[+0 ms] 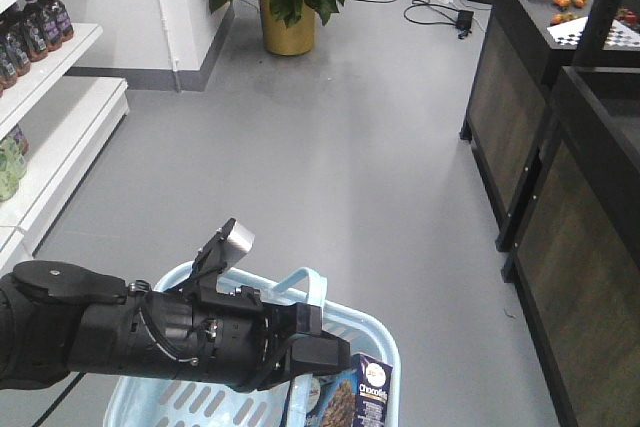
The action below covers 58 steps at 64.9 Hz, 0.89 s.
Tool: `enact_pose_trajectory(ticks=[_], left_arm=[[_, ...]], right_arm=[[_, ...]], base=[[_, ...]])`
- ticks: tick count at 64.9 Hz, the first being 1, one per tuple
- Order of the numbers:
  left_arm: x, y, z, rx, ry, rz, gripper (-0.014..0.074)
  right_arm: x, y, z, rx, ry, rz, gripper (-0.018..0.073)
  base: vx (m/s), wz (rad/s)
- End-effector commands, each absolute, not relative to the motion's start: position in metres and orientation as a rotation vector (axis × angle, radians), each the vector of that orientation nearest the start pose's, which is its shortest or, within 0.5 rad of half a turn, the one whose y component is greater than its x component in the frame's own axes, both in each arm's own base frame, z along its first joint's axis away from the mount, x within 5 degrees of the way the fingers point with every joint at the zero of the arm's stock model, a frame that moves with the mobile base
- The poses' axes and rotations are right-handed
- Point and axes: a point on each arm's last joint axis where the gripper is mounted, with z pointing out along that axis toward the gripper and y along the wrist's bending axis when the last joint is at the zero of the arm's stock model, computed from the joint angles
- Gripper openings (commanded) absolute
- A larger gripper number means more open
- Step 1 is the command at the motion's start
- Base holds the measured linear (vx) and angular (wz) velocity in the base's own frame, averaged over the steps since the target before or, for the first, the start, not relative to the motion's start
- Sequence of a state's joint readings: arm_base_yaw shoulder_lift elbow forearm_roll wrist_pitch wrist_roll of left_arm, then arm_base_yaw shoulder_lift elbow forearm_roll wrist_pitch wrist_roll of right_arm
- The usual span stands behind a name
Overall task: Left arm holds basket, right arm returns cookies
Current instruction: 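Turn the base past the drink shelves toward the potted plant, then turn the base toward the snack shelves holding the basket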
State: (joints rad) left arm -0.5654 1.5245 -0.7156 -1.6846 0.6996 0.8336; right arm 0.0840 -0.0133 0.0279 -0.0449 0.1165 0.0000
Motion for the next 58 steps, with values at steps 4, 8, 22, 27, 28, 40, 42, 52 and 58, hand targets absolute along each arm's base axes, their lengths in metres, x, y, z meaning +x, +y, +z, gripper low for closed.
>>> enact_pose_trajectory(ticks=[4,8,22,27,28,40,42,52,58], left_arm=[[0.2100,-0.2057,0.2410,0.028,2.376,-1.631,-0.0006],[0.2100,-0.2057,0.2410,0.028,2.376,-1.631,-0.0006],[0.2100,-0.2057,0.2410,0.028,2.376,-1.631,-0.0006],[0.2100,-0.2057,0.2410,0.028,2.376,-1.631,-0.0006],[0.2100,-0.2057,0.2410,0.028,2.376,-1.631,-0.0006],[0.2100,-0.2057,0.2410,0.028,2.376,-1.631,-0.0006],[0.2100,-0.2057,0.2410,0.028,2.376,-1.631,-0.0006],[0.2100,-0.2057,0.2410,0.028,2.376,-1.631,-0.0006],[0.2100,-0.2057,0.2410,0.028,2.376,-1.631,-0.0006]], right_arm=[[0.0558,0.0043,0.2002,-0.098,1.532,0.024,-0.0008],[0.0558,0.0043,0.2002,-0.098,1.532,0.024,-0.0008],[0.0558,0.0043,0.2002,-0.098,1.532,0.024,-0.0008],[0.0558,0.0043,0.2002,-0.098,1.532,0.024,-0.0008],[0.0558,0.0043,0.2002,-0.098,1.532,0.024,-0.0008],[0.0558,0.0043,0.2002,-0.098,1.532,0.024,-0.0008],[0.0558,0.0043,0.2002,-0.098,1.532,0.024,-0.0008],[0.0558,0.0043,0.2002,-0.098,1.532,0.024,-0.0008],[0.0558,0.0043,0.2002,-0.098,1.532,0.024,-0.0008]], base=[[0.29,0.06],[0.30,0.08],[0.31,0.09],[0.31,0.08],[0.31,0.07],[0.31,0.04],[0.32,0.00],[0.32,-0.04],[0.33,-0.08]])
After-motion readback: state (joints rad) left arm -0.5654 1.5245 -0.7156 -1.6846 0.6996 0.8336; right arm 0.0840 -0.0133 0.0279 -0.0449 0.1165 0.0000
